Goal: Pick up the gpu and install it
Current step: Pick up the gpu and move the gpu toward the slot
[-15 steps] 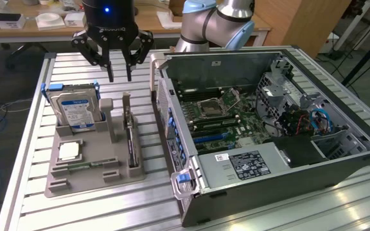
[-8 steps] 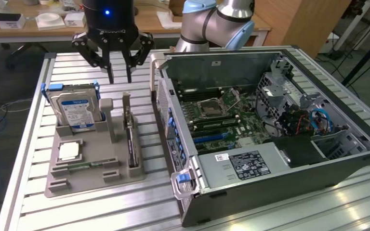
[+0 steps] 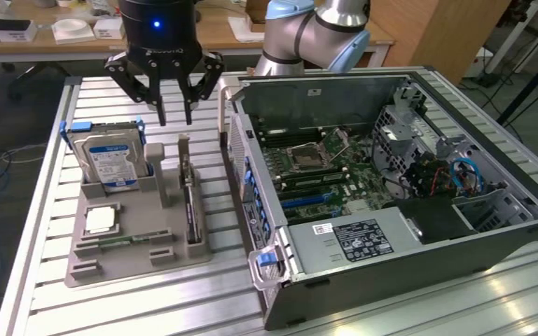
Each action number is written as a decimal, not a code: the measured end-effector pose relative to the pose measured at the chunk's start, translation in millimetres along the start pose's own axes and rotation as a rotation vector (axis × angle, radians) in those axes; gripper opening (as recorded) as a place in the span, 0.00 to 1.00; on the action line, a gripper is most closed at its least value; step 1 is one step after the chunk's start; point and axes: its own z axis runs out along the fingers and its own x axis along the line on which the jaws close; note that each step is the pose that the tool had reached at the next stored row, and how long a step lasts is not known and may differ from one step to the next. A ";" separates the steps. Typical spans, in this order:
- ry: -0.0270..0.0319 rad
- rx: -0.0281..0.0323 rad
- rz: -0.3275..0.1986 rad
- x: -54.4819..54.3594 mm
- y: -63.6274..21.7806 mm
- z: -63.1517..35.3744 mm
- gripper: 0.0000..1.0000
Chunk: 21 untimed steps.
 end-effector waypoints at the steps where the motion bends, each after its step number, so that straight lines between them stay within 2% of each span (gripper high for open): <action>1: 0.0000 0.0000 0.000 -0.1 -1.1 0.3 0.41; 21: 0.0001 0.0000 0.000 -1.0 -19.3 12.2 0.41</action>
